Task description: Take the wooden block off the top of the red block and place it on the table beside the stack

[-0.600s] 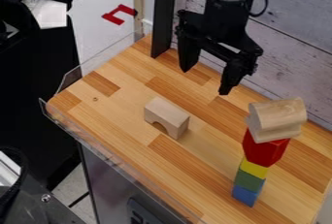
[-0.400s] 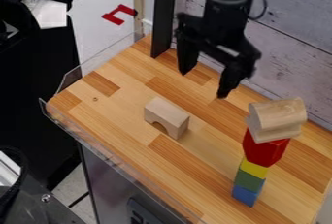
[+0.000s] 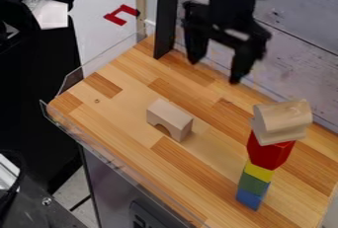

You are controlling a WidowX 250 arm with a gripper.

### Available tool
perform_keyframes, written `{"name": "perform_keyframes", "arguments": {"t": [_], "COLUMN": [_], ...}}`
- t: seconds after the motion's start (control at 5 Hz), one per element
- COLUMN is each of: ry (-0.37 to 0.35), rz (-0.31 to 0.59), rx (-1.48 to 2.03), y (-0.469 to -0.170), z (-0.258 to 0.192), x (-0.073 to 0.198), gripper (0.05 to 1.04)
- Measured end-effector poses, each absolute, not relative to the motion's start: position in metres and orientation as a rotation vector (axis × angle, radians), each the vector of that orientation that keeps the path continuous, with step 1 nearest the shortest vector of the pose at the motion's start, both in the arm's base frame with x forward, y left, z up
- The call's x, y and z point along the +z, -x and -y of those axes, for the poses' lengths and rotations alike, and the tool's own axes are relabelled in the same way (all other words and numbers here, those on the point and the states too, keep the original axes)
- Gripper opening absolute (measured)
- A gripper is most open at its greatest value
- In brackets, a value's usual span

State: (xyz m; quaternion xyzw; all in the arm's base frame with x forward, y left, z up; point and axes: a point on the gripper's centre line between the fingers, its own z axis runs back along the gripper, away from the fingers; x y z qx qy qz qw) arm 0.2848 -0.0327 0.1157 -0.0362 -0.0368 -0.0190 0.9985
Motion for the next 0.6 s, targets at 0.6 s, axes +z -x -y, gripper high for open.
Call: {"name": "perform_keyframes", "arguments": {"t": [0.6], "ry": [0.183], "rz": [0.269], "rx": [-0.169], "y": [-0.259], "z": [0.047], "x": [0.197], "gripper": [0.999]}}
